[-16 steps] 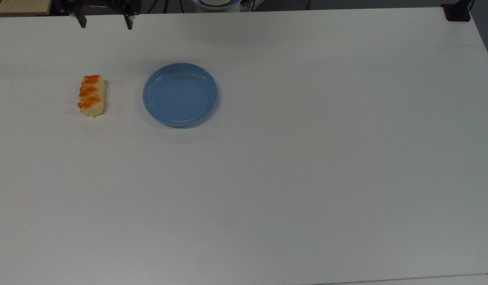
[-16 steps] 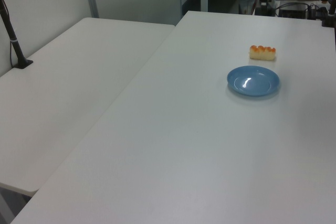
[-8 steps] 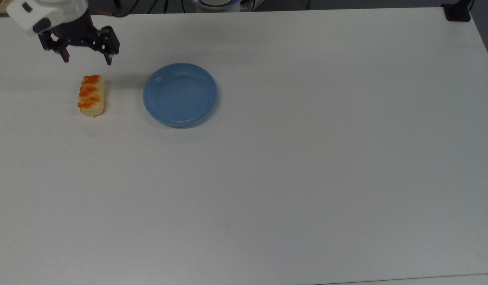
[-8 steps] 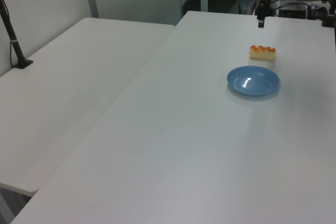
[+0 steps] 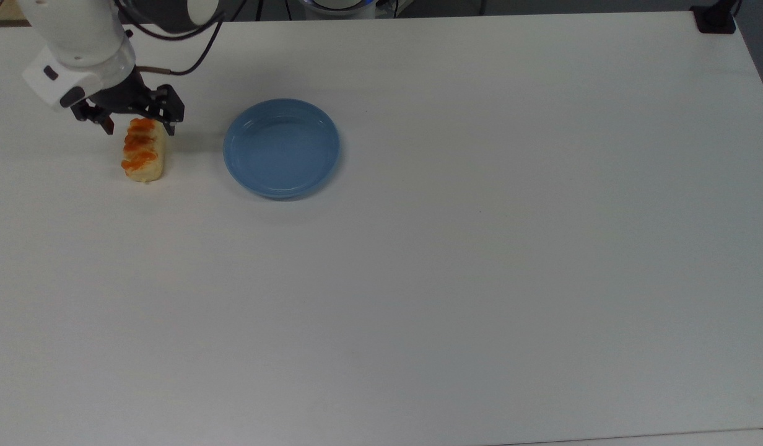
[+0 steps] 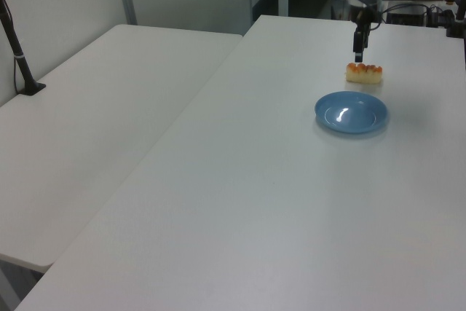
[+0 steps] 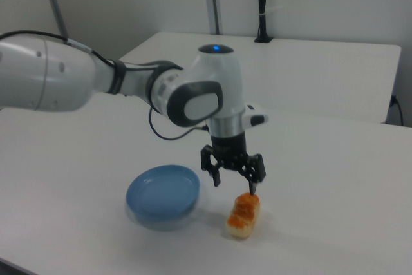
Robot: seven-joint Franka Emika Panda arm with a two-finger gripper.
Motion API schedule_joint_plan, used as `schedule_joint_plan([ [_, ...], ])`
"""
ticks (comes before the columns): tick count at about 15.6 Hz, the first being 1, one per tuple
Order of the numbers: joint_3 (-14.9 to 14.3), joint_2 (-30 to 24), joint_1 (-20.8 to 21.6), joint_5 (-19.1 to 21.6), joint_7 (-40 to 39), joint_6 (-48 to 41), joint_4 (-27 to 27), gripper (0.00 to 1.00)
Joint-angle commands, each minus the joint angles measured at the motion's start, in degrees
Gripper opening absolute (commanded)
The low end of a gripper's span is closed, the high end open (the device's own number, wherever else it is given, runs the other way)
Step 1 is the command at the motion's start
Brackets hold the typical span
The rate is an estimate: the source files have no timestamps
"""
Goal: Put the bread on a plate
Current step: 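Lower the gripper over the bread roll and close on it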
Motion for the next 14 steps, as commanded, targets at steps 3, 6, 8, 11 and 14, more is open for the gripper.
schedule_joint_plan([
  [3,-0.5,4.6,-2.0,2.9,-5.5,5.3,-0.4,1.0],
  [6,-0.5,4.7,-2.0,2.9,-5.7,5.7,-1.5,1.0],
  [8,-0.4,4.7,-2.0,2.9,-5.7,7.1,-2.6,0.92],
  [11,-0.3,4.8,-1.9,2.9,-5.3,7.5,-2.9,0.64],
  [14,0.1,4.8,-1.5,2.9,-4.7,7.4,-3.4,0.56],
])
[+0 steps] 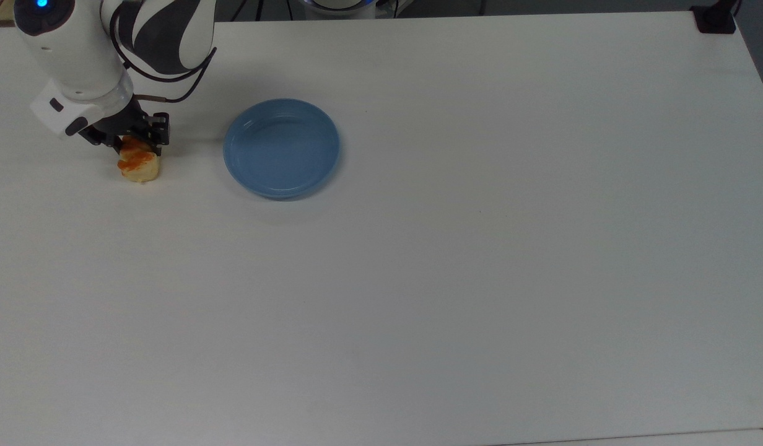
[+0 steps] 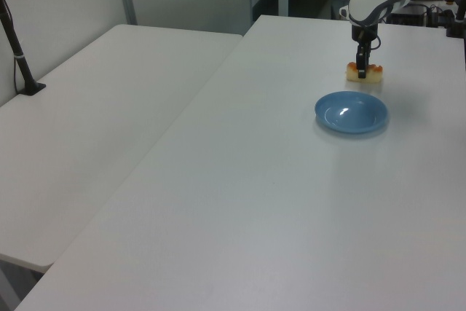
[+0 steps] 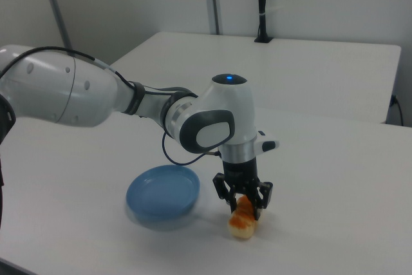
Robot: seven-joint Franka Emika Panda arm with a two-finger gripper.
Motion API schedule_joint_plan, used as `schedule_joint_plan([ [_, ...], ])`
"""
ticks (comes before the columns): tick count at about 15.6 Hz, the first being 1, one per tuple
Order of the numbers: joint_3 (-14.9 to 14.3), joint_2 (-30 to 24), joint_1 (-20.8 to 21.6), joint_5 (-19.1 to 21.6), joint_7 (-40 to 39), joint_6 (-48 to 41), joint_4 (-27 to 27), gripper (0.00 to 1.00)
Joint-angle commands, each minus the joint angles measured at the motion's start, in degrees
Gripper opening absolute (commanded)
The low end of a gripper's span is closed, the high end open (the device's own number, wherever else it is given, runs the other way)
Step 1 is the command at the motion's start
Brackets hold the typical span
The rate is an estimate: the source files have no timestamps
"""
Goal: Put the bread on a plate
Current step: 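Lift the bread roll and carry it over the blue plate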
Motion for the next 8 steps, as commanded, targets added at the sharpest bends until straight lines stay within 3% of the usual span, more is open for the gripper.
schedule_joint_plan([
  [1,0.0,-1.0,1.0,1.4,-0.5,1.5,-2.0,0.56],
  [8,0.2,-6.5,2.6,1.4,3.4,-4.5,-1.2,0.58],
])
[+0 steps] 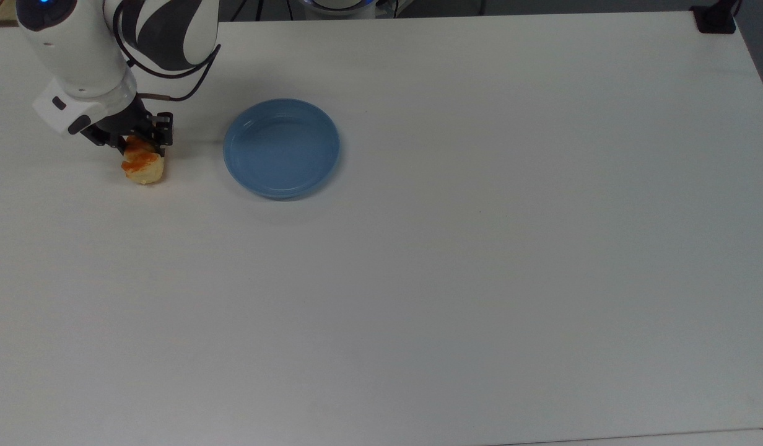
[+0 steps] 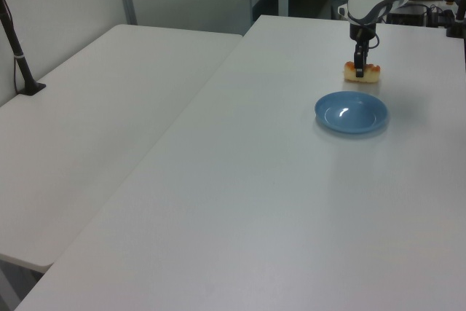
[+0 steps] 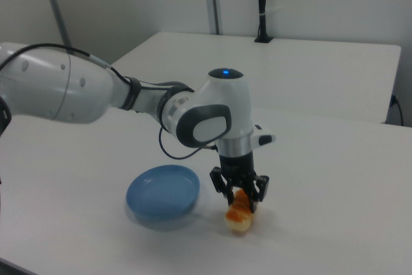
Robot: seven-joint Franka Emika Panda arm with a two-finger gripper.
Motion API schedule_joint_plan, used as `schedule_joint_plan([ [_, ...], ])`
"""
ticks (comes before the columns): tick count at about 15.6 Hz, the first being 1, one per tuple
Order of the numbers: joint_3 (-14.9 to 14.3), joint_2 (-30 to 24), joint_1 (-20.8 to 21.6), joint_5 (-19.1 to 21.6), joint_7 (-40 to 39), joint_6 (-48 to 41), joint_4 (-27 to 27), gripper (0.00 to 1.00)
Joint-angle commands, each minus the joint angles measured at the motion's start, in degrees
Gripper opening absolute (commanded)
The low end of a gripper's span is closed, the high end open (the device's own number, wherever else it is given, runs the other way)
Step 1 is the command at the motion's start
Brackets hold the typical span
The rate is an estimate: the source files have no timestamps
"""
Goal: Put the bread on a plate
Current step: 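Lift the bread roll and carry it over the blue plate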
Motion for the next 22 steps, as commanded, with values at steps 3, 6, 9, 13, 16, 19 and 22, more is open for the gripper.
schedule_joint_plan([
  [3,0.2,-8.0,4.2,0.8,5.3,-7.7,-1.4,0.59],
  [6,0.5,-9.8,7.1,0.8,9.0,-9.7,-0.4,0.6],
  [9,0.7,-10.2,11.4,0.8,13.0,-9.9,0.0,0.61],
  [13,0.8,-9.9,16.2,0.6,17.3,-10.9,-0.3,0.61],
  [16,2.7,-9.7,17.7,0.2,19.8,-11.4,-1.0,0.61],
  [19,5.4,-9.5,18.1,-1.3,22.2,-11.7,-3.7,0.61],
  [22,6.3,-9.3,18.5,-2.7,22.4,-11.0,-6.3,0.61],
])
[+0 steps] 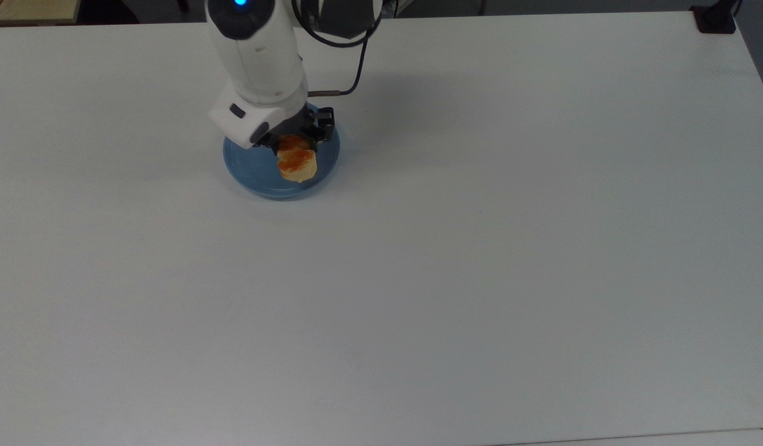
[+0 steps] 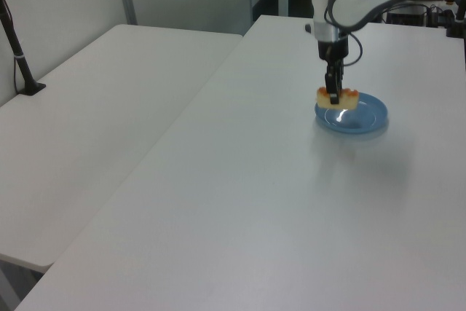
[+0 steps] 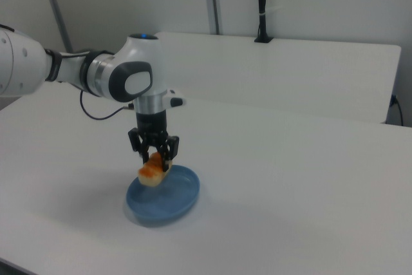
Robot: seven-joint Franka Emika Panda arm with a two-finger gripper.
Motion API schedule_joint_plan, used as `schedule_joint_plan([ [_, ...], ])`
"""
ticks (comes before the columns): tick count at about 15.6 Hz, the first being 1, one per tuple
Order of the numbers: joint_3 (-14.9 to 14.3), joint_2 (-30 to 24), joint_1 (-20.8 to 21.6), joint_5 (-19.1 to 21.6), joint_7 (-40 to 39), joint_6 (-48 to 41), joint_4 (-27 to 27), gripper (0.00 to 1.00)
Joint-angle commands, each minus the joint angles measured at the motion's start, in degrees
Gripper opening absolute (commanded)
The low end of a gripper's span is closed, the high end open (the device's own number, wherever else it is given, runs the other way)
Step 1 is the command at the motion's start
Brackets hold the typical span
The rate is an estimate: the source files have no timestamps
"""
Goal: Put the bread on a plate
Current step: 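Lower the bread roll onto the plate and open the gripper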
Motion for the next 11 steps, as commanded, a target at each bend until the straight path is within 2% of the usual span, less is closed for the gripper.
schedule_joint_plan([
  [1,0.2,-0.5,0.8,-2.2,1.2,0.4,-3.5,0.61],
  [2,0.2,-0.4,0.6,-2.5,0.9,0.4,-3.5,0.63],
  [3,0.2,-0.4,0.3,-2.7,0.7,0.4,-3.6,0.72],
  [4,0.2,-0.4,-0.1,-2.7,0.6,0.4,-3.7,0.96],
  [5,0.2,-0.3,-0.3,-2.7,0.7,0.3,-3.8,1.0],
  [9,0.0,-1.0,-0.9,-2.7,1.6,-0.4,-3.4,1.0],
  [11,0.4,-4.0,-2.0,-2.7,5.6,-0.3,-2.2,1.0],
])
